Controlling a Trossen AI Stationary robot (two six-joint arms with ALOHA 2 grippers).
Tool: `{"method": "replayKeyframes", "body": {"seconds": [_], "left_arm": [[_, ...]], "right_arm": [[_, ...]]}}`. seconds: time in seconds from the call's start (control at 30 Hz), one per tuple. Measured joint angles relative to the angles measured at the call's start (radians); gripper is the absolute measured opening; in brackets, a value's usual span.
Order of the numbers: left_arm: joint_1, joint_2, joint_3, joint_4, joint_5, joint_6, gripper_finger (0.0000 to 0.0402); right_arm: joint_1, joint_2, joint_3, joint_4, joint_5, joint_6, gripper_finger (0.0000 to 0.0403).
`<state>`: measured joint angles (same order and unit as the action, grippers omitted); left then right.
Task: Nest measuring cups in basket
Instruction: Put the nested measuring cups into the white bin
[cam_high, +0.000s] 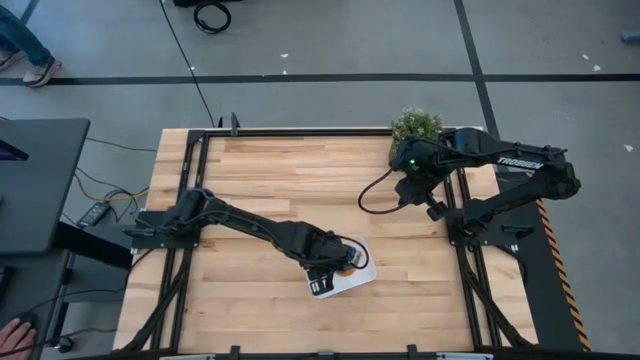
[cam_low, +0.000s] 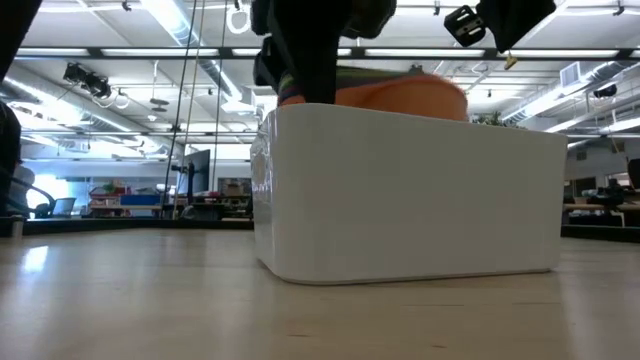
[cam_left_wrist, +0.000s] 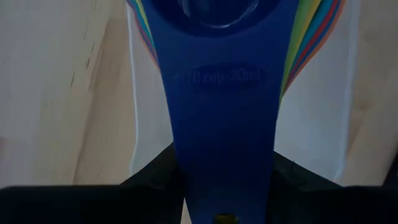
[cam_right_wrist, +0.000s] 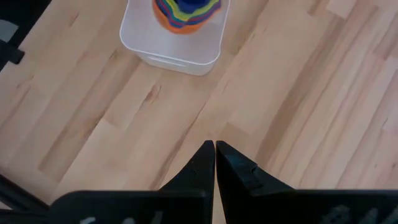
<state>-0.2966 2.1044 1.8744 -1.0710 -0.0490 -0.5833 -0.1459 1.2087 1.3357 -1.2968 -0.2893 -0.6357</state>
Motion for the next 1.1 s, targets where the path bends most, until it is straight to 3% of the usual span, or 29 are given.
{"method": "replayKeyframes", "body": {"seconds": [0.43,0.97,1.1], "left_arm": [[-0.005,0.113,0.0,0.023,0.001,0.033,0.0141],[-0.004,0.136,0.001,0.043,0.01,0.052,0.0158],[0.0,0.136,0.001,0.059,0.094,0.051,0.0159]], "right_arm": [[0.001,0.0,0.0,0.007,0.0,0.004,0.0022],[0.001,0.0,0.0,0.022,0.0,0.039,0.0022],[0.001,0.0,0.0,0.021,0.0,0.041,0.0022]]}}
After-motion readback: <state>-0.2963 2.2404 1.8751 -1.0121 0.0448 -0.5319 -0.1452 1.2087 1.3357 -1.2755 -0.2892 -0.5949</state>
